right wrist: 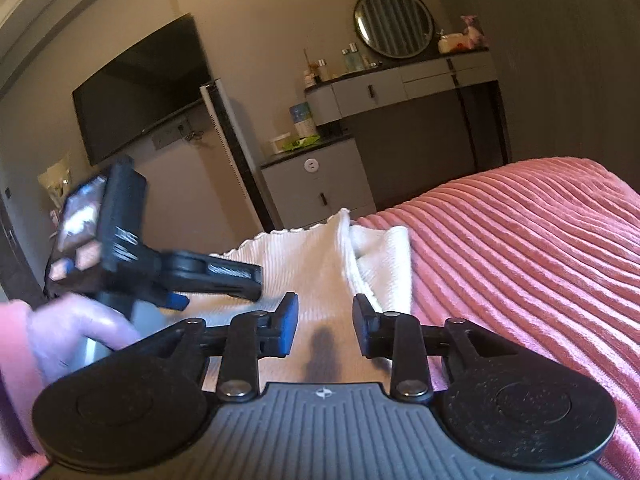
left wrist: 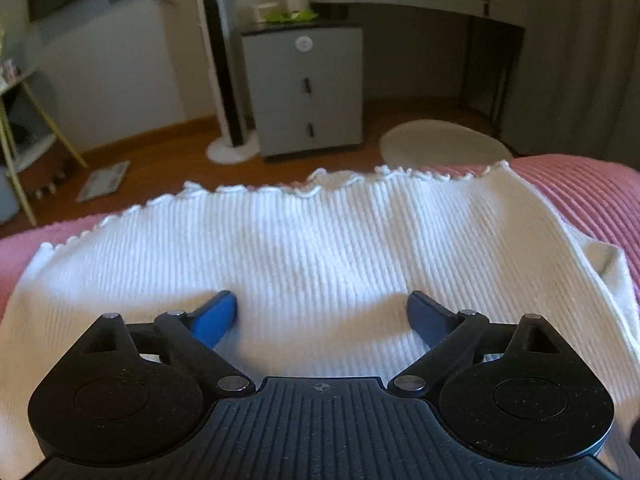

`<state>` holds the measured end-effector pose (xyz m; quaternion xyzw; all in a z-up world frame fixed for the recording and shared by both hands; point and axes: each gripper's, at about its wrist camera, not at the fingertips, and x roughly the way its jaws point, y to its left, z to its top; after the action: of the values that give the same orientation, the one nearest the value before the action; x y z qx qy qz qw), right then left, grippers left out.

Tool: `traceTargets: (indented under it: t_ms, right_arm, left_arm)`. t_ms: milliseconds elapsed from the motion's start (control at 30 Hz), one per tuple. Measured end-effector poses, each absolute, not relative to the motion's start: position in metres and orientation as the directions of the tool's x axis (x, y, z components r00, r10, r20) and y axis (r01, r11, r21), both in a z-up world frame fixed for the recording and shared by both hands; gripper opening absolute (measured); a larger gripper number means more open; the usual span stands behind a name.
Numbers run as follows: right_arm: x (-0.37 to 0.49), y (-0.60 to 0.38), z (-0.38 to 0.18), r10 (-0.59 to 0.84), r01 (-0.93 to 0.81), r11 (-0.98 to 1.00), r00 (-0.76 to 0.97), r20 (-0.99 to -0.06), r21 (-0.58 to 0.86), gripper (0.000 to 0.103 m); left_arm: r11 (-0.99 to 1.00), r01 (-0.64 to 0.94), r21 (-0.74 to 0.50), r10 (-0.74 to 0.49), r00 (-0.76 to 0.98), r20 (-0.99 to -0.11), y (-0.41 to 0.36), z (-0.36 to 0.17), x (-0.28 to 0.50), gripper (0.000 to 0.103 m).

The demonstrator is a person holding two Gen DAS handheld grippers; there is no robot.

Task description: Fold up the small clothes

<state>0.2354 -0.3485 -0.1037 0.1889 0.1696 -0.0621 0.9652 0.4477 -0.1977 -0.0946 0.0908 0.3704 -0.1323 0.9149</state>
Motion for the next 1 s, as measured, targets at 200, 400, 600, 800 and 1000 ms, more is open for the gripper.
traceTargets:
  t_ms: [200, 400, 600, 800, 1000]
  right_arm:
    - [0.237, -0.347, -0.104, -0.055, 0.181, 0.923, 0.936, -0.348, 0.339, 0.030]
    - [0.235, -0.348, -0.100, -0.054, 0.176, 0.921, 0.941, -0.333, 0.348, 0.035]
    - [0.234, -0.344, -0.095, -0.036, 0.154, 0.923, 0.947, -0.320, 0.353, 0.040]
    - [0.234, -0.322, -0.089, 0.033, 0.050, 0.959, 0.958, -0.285, 0.279, 0.037]
    - [0.243, -0.320, -0.097, 0.028, 0.074, 0.963, 0.928, -0.370, 0.260, 0.030]
  left_arm:
    - [0.936, 0.341, 0.084, -0.192, 0.698, -0.690, -0.204, -0.091, 0.436, 0.095]
    - [0.956, 0.265, -0.126, -0.284, 0.729, -0.623, -0.124, -0.055, 0.408, 0.091]
    - [0.984, 0.088, -0.156, -0.163, 0.801, -0.576, -0.012, -0.029, 0.373, 0.096]
    - [0.980, 0.006, -0.201, -0.144, 0.719, -0.680, 0.045, -0.051, 0.380, 0.093]
    - [0.919, 0.000, -0.393, -0.312, 0.610, -0.729, 0.060, -0.086, 0.395, 0.081]
